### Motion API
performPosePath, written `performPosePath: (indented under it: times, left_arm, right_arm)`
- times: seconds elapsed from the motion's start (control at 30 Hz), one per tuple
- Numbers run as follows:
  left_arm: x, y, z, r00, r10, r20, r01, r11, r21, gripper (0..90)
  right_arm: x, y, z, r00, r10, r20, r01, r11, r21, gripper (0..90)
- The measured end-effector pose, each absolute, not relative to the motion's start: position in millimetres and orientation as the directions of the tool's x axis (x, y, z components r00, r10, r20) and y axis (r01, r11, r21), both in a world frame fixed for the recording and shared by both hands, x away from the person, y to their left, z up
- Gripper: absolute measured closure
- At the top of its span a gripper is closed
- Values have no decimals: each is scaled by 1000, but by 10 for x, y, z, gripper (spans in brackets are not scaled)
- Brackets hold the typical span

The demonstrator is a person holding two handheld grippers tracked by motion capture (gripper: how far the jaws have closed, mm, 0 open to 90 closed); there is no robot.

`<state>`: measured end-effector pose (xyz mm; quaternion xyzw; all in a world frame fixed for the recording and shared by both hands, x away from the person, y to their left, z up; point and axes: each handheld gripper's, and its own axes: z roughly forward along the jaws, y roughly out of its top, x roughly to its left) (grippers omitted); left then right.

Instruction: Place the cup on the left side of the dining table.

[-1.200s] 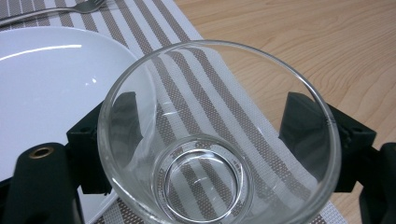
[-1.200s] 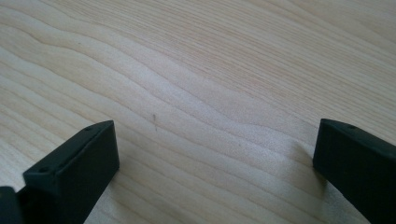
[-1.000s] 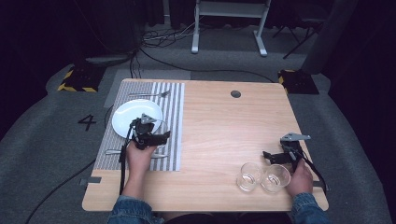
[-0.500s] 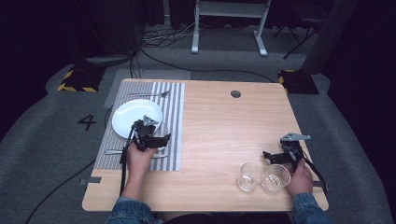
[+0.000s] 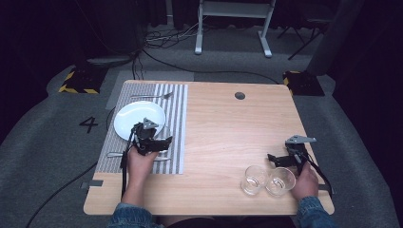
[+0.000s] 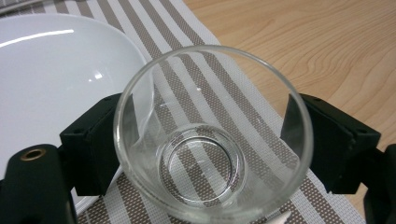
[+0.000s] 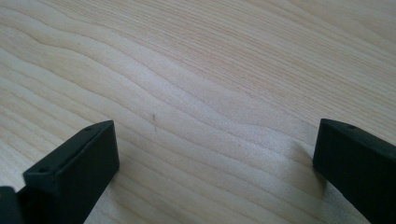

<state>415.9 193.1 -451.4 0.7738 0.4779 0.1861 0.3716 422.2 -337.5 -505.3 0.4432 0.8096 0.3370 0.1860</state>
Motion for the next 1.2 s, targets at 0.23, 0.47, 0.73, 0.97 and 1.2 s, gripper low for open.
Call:
performPosePath:
  times: [0.23, 0.47, 0.73, 0.97, 1.2]
  left_arm:
    - [4009, 1997, -4380, 471, 881, -41, 584, -277, 763, 159]
    - [3810, 2095, -4276, 492, 869, -52, 571, -277, 773, 166]
    - [3512, 2287, -4137, 522, 837, -163, 544, -180, 819, 162]
    - [3325, 2347, -4088, 502, 853, -141, 551, -191, 812, 162]
    - [3092, 2517, -4058, 459, 880, -122, 558, -179, 811, 162]
  right_arm:
    - [4222, -3375, -5053, -538, 843, -2, 592, 380, 711, 4]
    - [4222, -3375, -5053, -538, 843, -2, 592, 380, 711, 4]
    - [4222, -3374, -5052, -537, 843, -2, 593, 379, 710, 4]
    - [4222, -3374, -5052, -537, 843, -2, 593, 379, 710, 4]
    - [4222, -3374, -5052, -537, 843, -2, 593, 379, 710, 4]
